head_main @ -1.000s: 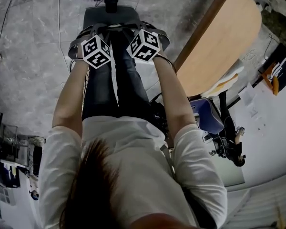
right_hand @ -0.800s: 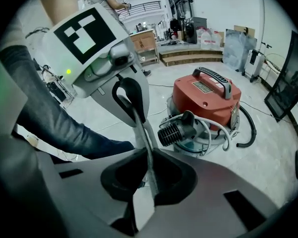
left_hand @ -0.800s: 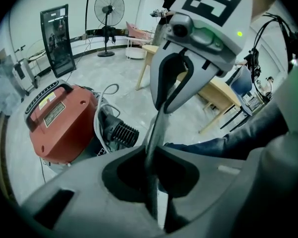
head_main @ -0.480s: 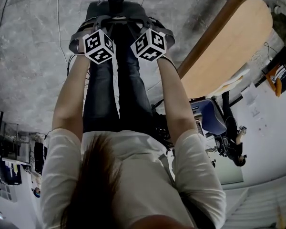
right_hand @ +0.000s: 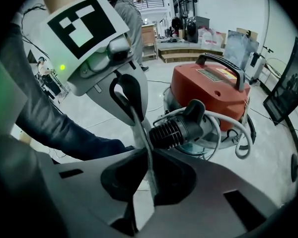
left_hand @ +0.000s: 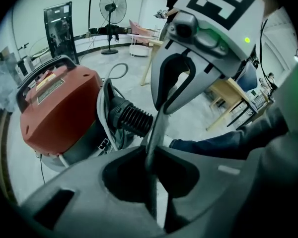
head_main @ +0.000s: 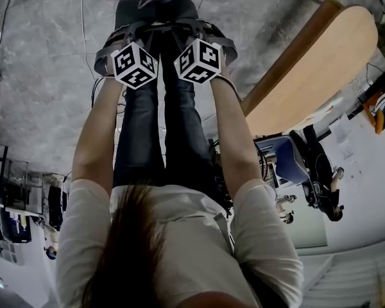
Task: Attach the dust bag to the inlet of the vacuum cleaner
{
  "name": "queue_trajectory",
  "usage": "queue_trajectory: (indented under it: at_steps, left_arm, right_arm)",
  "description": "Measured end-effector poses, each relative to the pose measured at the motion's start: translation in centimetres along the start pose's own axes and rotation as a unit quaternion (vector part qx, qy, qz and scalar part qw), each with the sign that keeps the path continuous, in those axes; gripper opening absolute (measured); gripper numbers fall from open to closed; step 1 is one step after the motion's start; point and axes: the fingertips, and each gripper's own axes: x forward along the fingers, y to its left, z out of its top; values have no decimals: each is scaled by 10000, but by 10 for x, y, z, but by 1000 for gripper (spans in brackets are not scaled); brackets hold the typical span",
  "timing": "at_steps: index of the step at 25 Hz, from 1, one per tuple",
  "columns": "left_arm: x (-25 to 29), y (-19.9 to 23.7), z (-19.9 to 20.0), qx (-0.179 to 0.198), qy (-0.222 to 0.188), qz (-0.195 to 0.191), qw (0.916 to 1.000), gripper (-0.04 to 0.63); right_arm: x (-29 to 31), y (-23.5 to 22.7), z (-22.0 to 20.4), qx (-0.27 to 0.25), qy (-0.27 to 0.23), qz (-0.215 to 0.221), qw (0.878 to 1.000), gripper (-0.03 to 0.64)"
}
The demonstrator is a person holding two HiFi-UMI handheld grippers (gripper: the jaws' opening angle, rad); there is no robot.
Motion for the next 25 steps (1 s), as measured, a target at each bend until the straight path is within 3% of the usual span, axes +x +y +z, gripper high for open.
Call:
queue_trajectory:
  at_steps: [6,25]
  left_arm:
    - [4,-6,13,287,-100,-26,9995,41]
    - [-3,10,21,554,-85,458,9974,41]
  right_arm:
    - [-5,-2,-15,161,36,-166,9997,31]
    - [-10,-13,-7,100,-189,-630,9978,29]
